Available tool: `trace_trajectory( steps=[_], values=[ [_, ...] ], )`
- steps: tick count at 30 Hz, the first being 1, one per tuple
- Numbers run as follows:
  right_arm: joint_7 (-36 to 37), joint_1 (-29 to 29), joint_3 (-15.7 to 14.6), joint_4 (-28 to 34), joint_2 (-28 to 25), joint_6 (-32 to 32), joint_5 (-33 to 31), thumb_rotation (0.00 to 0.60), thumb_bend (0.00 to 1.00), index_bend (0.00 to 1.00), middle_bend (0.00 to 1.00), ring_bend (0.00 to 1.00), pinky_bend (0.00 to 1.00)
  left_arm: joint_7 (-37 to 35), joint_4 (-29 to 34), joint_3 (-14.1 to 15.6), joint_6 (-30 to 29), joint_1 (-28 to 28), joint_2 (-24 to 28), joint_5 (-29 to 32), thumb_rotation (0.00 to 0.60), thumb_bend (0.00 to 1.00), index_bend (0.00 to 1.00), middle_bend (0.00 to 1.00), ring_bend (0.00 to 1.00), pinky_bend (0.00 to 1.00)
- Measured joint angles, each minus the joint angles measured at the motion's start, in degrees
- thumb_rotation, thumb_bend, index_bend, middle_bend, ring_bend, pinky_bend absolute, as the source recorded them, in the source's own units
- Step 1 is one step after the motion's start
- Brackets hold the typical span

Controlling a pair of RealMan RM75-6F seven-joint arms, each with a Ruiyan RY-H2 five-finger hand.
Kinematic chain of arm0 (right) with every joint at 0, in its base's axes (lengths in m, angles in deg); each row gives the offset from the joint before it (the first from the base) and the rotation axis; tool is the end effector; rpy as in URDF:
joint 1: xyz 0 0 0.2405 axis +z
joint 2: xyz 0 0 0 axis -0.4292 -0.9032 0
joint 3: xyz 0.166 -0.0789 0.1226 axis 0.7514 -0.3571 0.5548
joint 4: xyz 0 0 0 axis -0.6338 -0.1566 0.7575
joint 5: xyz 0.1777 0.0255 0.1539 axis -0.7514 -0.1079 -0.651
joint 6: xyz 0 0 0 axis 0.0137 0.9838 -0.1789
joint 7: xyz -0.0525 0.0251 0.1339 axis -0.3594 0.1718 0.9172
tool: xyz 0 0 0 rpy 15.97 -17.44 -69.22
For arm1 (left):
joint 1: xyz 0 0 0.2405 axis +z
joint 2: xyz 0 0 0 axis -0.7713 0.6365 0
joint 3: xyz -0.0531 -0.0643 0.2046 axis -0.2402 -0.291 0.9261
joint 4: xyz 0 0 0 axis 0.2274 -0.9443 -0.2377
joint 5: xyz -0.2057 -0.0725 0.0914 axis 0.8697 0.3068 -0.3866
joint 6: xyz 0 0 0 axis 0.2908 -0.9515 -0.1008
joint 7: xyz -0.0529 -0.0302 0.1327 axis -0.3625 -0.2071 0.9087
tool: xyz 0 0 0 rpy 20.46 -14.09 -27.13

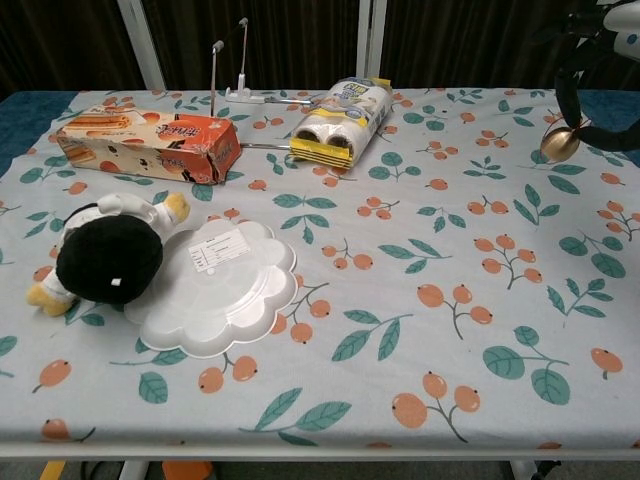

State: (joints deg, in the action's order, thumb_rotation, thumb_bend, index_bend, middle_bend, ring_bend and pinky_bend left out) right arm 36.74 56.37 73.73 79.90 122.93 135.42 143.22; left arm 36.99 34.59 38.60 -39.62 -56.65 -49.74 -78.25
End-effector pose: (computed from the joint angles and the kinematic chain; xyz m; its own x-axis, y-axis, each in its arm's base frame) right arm -0.1458 -0.2812 0.0567 0.6021 -0.0805 0.7944 -0.7674 -0.3331 0.5479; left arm -0.3048 0.1806 0.0815 0.3622 0.0765 0.9289 0.9320 -0.0391 -0.3602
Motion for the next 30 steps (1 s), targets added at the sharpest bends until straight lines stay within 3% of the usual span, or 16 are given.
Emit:
trace_trajectory(
  steps=[6, 13, 19, 22, 27, 30],
  values=[
    [0.75, -0.05, -1.20, 1.19, -0.30, 6.69, -0.06, 0.600, 0.41, 0.74, 0.07, 0.00, 0.00, 0.50, 0.05, 0.13, 0.61, -0.42, -0.52, -0.33, 0.600, 0.02, 0.06, 0.00, 0.00, 0.02],
    [-0.68, -0.60, -0.44, -0.38, 0.28, 0.88, 0.54, 0.600, 0.41, 0.75, 0.08, 0.00, 0.00, 0.05, 0.14, -0.04, 0.03, -0.12, -0.03, -0.02, 0.600, 0.02, 0.06, 0.00, 0.00, 0.02],
    [0.07, -0.49, -1.15, 0.22, 0.47, 4.77, -1.83, 0.600, 0.41, 0.75, 0.07, 0.00, 0.00, 0.46, -0.05, 0.17, 0.76, -0.42, -0.52, -0.11, 0.600, 0.02, 0.06, 0.00, 0.00, 0.02],
    [1.00, -0.38, -1.86, 1.60, 0.09, 2.57, 0.10, 0.600, 0.40, 0.74, 0.07, 0.00, 0.00, 0.57, 0.17, 0.07, 0.37, -0.42, -0.42, -0.27, 0.600, 0.02, 0.06, 0.00, 0.00, 0.02],
    [-1.34, -1.06, -0.34, -0.45, 1.32, -3.29, 1.30, 0.600, 0.40, 0.75, 0.07, 0.00, 0.00, -0.15, -0.12, 0.11, -0.01, 0.04, -0.14, 0.05, 0.600, 0.02, 0.06, 0.00, 0.00, 0.02],
    [-1.92, -1.56, 0.52, -1.34, 2.21, -0.64, 0.89, 0.600, 0.40, 0.75, 0.07, 0.00, 0.00, -0.22, -0.31, 0.12, 0.30, -0.03, -0.38, 0.21, 0.600, 0.02, 0.06, 0.00, 0.00, 0.02]
  ],
)
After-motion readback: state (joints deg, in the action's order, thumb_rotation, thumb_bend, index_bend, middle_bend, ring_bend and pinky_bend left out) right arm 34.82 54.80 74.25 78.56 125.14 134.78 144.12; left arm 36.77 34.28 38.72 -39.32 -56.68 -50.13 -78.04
